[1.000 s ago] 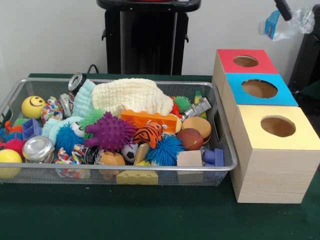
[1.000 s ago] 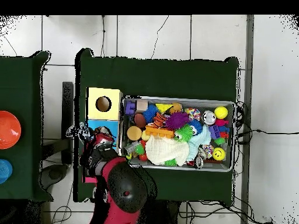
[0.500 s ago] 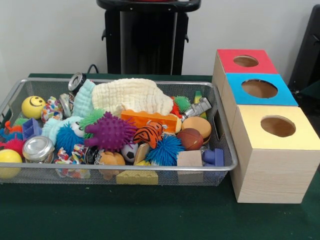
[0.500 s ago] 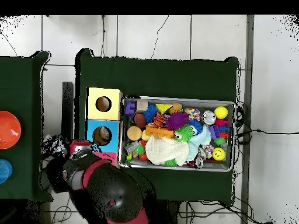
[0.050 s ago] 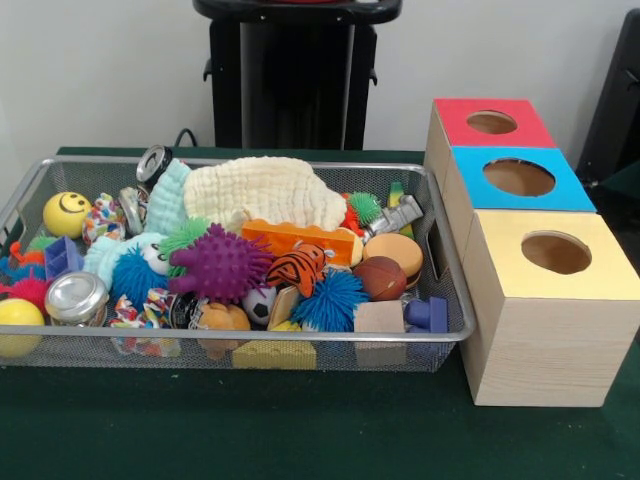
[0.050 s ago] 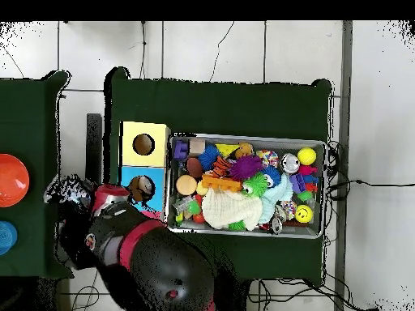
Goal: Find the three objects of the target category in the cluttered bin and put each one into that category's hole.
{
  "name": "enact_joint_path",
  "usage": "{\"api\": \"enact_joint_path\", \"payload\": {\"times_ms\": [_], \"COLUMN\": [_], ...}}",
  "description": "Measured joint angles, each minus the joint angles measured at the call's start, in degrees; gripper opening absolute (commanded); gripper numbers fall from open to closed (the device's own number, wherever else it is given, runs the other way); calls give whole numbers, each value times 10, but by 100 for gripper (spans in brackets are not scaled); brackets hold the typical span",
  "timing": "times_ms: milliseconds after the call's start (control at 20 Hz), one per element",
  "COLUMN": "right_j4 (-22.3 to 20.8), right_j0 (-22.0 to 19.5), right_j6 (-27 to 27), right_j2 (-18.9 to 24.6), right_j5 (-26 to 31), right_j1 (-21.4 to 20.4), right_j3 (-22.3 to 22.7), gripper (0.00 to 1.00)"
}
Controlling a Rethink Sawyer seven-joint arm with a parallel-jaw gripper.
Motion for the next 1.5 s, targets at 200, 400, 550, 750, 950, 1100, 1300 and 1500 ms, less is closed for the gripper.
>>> {"api": "enact_joint_path", "payload": {"times_ms": [200, 400, 550, 750, 950, 1100, 1300, 1500], "right_j4": [57, 90, 114, 141, 165, 177, 181, 203], "right_j0": [-23, -29, -29, -29, -22, -13, 0, 16], "right_j6": [-8, -22, -44, -81, -110, -120, -125, -125], "right_j2": [28, 42, 51, 60, 62, 62, 59, 55], "right_j5": [0, 0, 0, 0, -2, -10, -31, -56], "right_j1": [17, 36, 54, 78, 98, 108, 121, 135], "right_j3": [11, 19, 27, 37, 38, 38, 38, 38], "gripper": [0, 0, 0, 0, 0, 0, 0, 0]}}
